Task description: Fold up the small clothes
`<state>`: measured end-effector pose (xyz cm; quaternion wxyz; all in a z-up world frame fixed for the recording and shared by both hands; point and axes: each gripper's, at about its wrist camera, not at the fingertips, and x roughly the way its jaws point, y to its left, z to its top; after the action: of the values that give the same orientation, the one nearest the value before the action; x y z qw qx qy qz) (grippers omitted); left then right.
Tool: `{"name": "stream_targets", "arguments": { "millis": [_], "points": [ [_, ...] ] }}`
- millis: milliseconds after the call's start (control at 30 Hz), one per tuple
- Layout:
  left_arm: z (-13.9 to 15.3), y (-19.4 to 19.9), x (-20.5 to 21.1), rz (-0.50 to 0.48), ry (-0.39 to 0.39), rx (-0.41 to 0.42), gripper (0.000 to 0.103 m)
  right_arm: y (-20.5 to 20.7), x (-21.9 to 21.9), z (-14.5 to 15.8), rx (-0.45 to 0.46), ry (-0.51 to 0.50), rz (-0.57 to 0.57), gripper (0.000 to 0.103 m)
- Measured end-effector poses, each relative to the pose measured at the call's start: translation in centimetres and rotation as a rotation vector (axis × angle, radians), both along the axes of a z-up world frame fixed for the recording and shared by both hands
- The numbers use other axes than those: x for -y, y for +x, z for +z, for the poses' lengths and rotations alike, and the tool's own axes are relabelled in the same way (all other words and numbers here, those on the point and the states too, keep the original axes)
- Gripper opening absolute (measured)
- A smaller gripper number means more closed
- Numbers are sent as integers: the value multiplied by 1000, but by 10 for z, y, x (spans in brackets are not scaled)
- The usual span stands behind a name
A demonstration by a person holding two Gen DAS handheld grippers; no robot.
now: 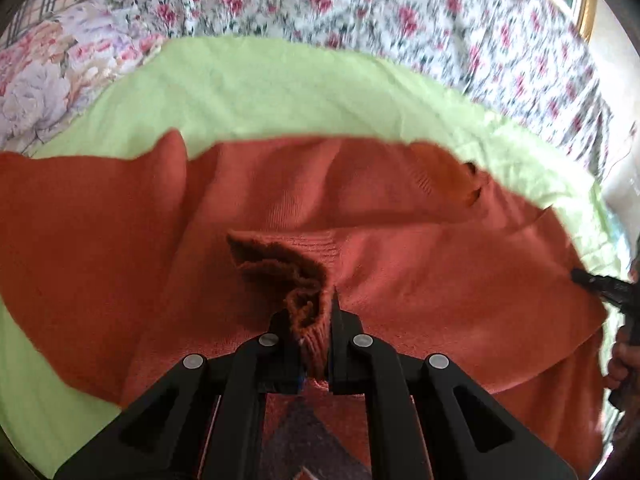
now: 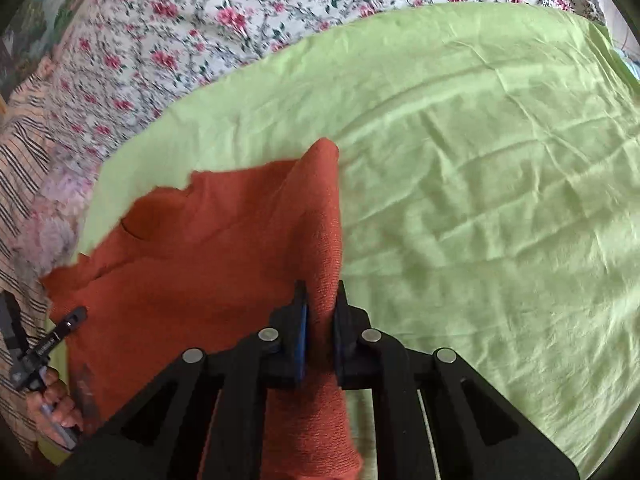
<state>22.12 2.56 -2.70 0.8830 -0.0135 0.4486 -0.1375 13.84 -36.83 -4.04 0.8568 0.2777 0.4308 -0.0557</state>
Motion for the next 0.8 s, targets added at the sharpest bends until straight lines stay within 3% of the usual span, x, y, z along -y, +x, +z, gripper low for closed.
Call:
{"name": "stream_targets", "arguments": {
  "millis": [200,300,433,500,533,567,667,800],
  "points": [
    [-1,-3,-13,30,17,-11,17,-2,-2,0,-16,-38,-20,13],
    [3,-9,-23,48,2,-29,19,-14,-8,13,-41,-127,-95,29],
    [15,-30,-44,70,-33,-21,25,-39,-37,40,94,-105,-21,51],
    [22,-41,-62,91,-62,-7,37,-44,-52,40,96,-67,23,51],
    [25,-45,-71,112,-68,4,51,-46,-58,38,94,-42,41,51],
    [29,-48,-84,148,-66,19,63,-45,-63,36,91,-16,62,51],
    [35,-49,-135,310,-37,64,77,-45,-84,34,83,17,122,51],
    [24,-31,-210,499,-94,19,79,-43,-111,32,79,31,186,52]
  ]
}}
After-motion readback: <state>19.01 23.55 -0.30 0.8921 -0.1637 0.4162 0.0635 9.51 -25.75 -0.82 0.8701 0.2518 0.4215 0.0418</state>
